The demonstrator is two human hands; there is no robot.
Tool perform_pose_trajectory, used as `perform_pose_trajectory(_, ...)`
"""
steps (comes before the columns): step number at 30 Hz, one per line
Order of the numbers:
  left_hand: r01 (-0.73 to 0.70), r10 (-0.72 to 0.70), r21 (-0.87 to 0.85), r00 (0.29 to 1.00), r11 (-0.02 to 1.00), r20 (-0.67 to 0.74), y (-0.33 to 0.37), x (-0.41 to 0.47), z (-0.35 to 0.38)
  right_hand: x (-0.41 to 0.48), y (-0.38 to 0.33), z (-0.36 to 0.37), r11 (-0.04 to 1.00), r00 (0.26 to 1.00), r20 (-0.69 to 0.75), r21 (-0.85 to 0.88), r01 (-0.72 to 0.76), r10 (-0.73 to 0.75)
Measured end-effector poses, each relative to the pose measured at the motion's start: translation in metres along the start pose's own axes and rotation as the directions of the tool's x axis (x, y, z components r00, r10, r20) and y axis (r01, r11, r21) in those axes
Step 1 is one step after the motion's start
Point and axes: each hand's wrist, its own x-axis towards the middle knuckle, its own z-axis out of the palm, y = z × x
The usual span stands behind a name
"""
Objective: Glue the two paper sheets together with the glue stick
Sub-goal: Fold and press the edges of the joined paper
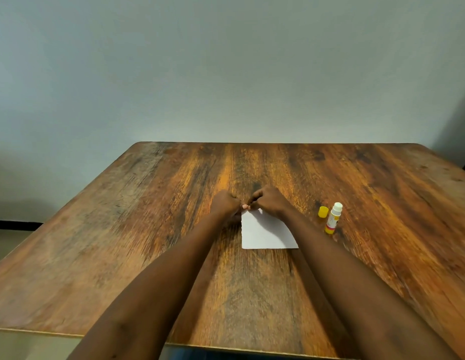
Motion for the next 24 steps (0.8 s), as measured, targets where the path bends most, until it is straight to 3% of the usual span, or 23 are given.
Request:
perform_pose_trajectory(4,-0.059,0.064,0.121,0.997,0.991,-0.040,0.0009,-0.0006,0.0019,0.0027,-0.0049,0.0011,0.999,1.000,-0.011,-0.026,-0.021,0.021)
perform_pose_trajectory(18,-0.060,0.058,0.067,0.998,0.996,0.027,-0.0046,-0.0020,-0.0058,0.0023,0.0014,-0.0043,0.999,0.999,0.035,-0.046,-0.013,0.014)
perform_pose_trajectory(24,-0.124,0.111,0.130,0.988,0.984,0.103,-0.0008,-0.0028,-0.0022,0.0014,-0.0005,-0.0061,0.998,0.999,0.051,-0.056,-0.007,0.010)
